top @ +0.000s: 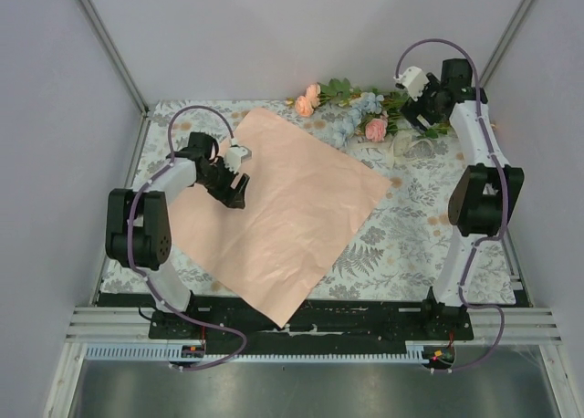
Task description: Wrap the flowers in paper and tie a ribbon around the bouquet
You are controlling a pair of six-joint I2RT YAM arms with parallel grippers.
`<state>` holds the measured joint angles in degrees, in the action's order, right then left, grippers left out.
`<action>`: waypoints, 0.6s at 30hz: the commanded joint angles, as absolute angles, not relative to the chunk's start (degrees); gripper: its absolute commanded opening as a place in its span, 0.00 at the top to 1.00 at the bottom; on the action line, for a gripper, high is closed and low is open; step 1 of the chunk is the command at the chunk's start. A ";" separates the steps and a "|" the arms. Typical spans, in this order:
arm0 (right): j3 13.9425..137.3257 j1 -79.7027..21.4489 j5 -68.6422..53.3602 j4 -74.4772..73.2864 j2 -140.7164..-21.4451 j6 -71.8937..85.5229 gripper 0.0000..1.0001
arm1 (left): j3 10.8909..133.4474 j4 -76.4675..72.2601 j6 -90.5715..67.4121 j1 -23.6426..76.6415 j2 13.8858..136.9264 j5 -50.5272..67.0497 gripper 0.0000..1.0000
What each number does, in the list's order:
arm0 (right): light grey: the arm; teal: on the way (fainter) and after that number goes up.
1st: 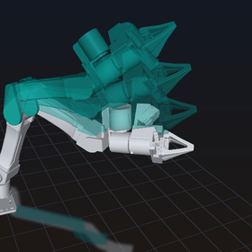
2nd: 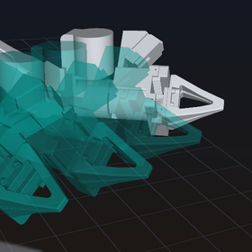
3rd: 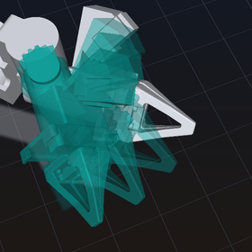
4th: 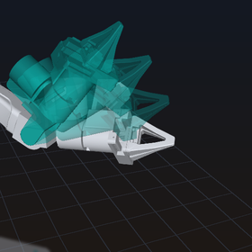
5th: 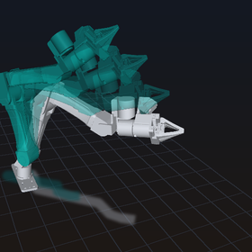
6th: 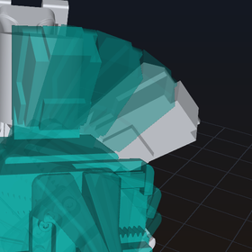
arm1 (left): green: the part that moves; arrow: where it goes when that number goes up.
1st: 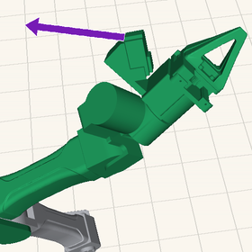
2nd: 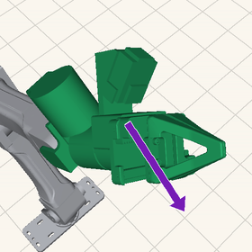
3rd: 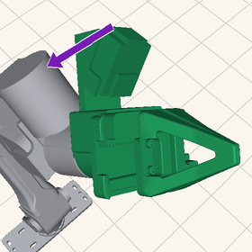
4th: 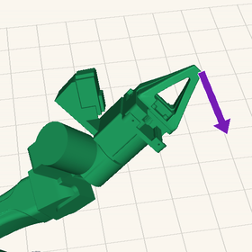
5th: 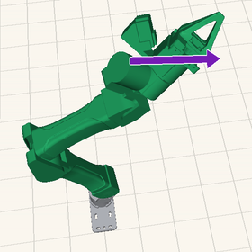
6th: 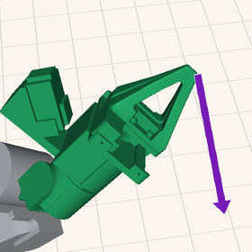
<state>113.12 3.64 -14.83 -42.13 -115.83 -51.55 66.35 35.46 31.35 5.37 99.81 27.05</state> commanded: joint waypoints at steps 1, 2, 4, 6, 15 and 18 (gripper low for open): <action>117.59 9.92 -9.50 -38.33 -121.89 -62.65 0.11 | 71.80 33.66 29.45 6.41 99.84 28.12 0.16; 118.29 11.15 -8.45 -37.89 -123.12 -64.23 0.11 | 72.76 34.18 29.27 6.33 99.93 28.47 0.16; 119.79 13.09 -5.82 -36.31 -126.11 -67.49 0.11 | 74.79 35.24 29.35 6.42 100.19 29.00 0.16; 121.28 14.93 -3.96 -35.34 -129.10 -69.69 0.10 | 76.02 35.59 29.18 6.33 100.28 29.35 0.16; 122.34 17.75 2.81 -23.04 -138.85 -75.05 0.11 | 76.55 35.95 28.39 6.42 100.02 30.06 0.16; 123.22 17.84 4.22 -19.26 -142.37 -76.64 0.17 | 76.55 36.12 28.39 6.42 99.93 29.71 0.16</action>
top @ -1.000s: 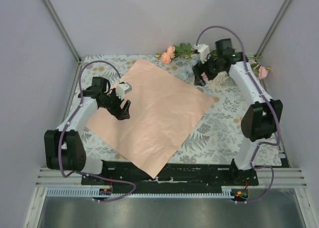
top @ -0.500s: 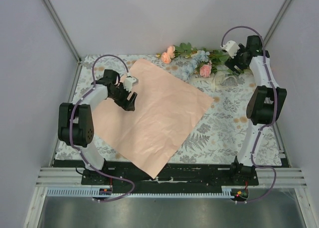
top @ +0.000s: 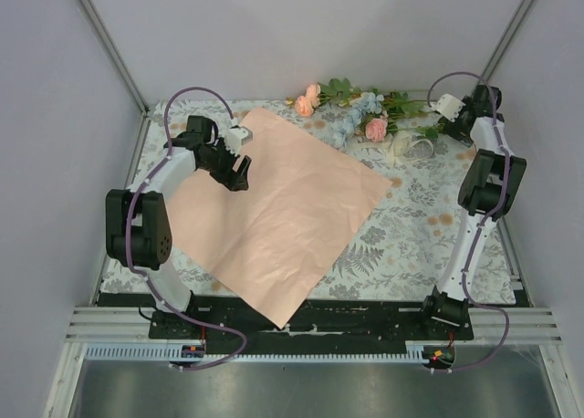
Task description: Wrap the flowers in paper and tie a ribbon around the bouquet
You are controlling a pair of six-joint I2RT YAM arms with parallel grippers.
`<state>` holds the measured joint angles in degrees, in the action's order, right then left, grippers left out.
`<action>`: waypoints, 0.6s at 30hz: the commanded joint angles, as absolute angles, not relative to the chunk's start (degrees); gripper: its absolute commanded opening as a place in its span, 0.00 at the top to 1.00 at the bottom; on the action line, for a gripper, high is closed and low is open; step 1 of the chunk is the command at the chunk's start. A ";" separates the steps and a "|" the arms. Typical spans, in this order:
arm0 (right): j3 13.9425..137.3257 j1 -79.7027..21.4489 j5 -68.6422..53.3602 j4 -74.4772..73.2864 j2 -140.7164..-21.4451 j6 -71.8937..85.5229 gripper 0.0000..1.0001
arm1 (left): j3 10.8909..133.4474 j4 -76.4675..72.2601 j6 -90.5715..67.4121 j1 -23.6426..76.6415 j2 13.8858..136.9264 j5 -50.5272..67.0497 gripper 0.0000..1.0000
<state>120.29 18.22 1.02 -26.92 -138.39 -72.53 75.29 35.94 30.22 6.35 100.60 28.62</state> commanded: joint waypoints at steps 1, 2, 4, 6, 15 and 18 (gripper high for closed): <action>123.66 17.84 4.57 -18.12 -143.51 -76.99 0.20 | 76.47 36.12 28.48 6.42 99.76 29.62 0.16; 123.84 17.93 5.27 -17.15 -144.66 -77.60 0.26 | 76.46 36.04 28.22 6.42 99.67 29.45 0.16; 124.01 17.84 6.85 -13.81 -145.98 -79.18 0.40 | 76.64 36.04 28.13 6.33 99.32 29.36 0.16; 124.01 18.10 7.99 -11.70 -146.08 -80.24 0.54 | 76.73 36.04 27.86 6.42 98.70 29.62 0.16; 106.90 18.54 3.43 -0.45 -123.53 -84.98 1.00 | 80.93 36.82 26.37 6.42 96.86 30.23 0.17; 103.02 18.63 2.11 2.10 -115.42 -87.97 1.00 | 84.28 36.91 24.70 6.50 96.42 31.46 0.16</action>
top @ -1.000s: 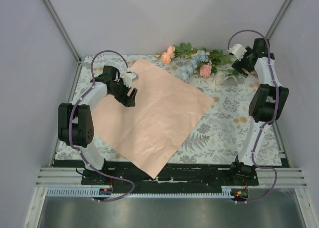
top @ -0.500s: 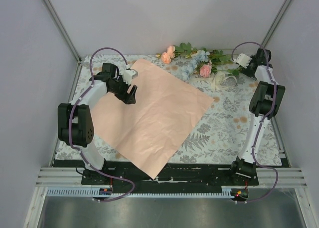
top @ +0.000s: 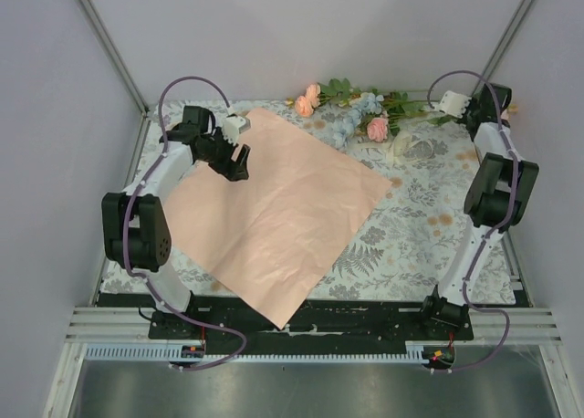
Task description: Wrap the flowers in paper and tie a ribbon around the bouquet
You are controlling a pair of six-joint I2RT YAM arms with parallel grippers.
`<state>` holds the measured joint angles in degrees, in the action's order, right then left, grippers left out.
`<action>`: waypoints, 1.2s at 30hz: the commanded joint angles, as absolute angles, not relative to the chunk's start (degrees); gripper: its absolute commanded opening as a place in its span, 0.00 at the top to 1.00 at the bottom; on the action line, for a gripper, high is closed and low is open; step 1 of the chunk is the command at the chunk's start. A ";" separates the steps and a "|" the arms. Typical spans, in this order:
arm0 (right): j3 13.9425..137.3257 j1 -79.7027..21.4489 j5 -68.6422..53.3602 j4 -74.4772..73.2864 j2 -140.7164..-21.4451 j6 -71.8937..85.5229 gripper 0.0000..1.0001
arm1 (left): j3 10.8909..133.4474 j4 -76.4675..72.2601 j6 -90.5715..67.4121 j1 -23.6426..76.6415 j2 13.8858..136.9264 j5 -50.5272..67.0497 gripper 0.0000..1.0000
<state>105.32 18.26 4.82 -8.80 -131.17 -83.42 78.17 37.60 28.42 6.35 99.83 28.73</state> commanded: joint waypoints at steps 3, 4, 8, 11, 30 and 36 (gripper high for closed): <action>100.90 19.07 0.18 3.51 -108.21 -91.57 1.00 | 88.06 36.91 23.21 6.94 96.33 32.08 0.16; 100.46 19.16 0.18 4.39 -106.19 -92.71 1.00 | 89.28 36.91 22.68 7.38 96.15 32.34 0.16; 98.18 19.69 -4.38 9.65 -98.89 -97.11 1.00 | 92.54 35.34 19.87 8.61 95.28 32.78 0.16; 96.60 19.86 -9.21 10.81 -93.19 -96.77 1.00 | 94.74 33.49 16.36 8.96 93.87 36.19 0.16; 66.36 -15.79 -33.05 1.30 -61.43 -87.46 1.00 | 85.19 6.27 -28.81 26.18 84.82 57.74 0.08; 64.77 -25.30 -28.57 7.29 -65.29 -85.00 1.00 | 73.40 -8.34 -40.42 30.40 82.62 56.08 0.09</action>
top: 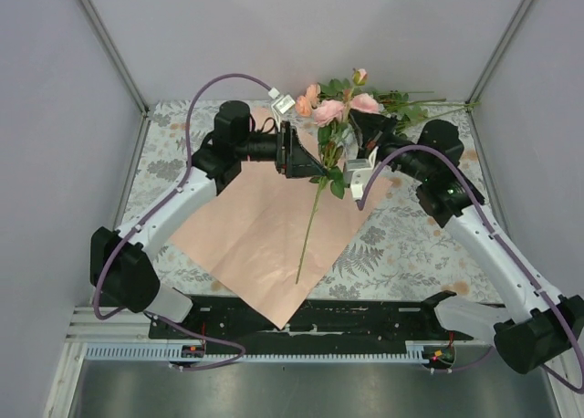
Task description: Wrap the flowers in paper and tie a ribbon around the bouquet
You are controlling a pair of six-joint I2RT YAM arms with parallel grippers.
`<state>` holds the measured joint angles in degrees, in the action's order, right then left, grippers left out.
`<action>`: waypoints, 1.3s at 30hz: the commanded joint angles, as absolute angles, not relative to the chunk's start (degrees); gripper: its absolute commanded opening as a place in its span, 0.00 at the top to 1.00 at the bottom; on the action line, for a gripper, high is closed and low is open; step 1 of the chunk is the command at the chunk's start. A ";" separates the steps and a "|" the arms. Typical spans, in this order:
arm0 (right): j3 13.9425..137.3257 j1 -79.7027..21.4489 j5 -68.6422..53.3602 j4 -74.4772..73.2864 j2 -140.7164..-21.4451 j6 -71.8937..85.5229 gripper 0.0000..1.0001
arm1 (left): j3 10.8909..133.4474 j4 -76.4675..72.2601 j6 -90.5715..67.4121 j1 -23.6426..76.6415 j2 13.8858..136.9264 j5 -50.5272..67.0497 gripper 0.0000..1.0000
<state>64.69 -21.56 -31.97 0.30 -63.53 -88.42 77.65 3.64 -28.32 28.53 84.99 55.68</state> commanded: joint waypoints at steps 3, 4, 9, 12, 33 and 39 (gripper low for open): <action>64.95 -28.29 -27.51 9.57 -68.10 -84.46 1.00 | 71.55 -7.56 -39.90 30.85 82.97 55.28 0.34; 65.04 -28.91 -27.34 10.45 -68.90 -84.20 1.00 | 71.37 -7.12 -39.47 30.68 83.14 55.54 0.54; 68.02 -29.53 -21.21 10.46 -75.57 -79.91 0.74 | 66.72 -11.85 -44.72 24.98 81.65 56.25 0.98; 73.90 -27.35 -14.26 2.93 -82.15 -71.40 0.26 | 66.26 -9.16 -45.53 15.50 83.66 54.24 0.98; 96.77 -19.34 -22.77 -43.41 -120.23 -37.79 0.39 | 120.48 56.76 -0.98 5.63 138.42 39.38 0.82; 93.08 -18.90 -18.46 -45.17 -121.20 -37.71 0.39 | 123.31 60.38 1.67 5.19 136.24 33.85 0.36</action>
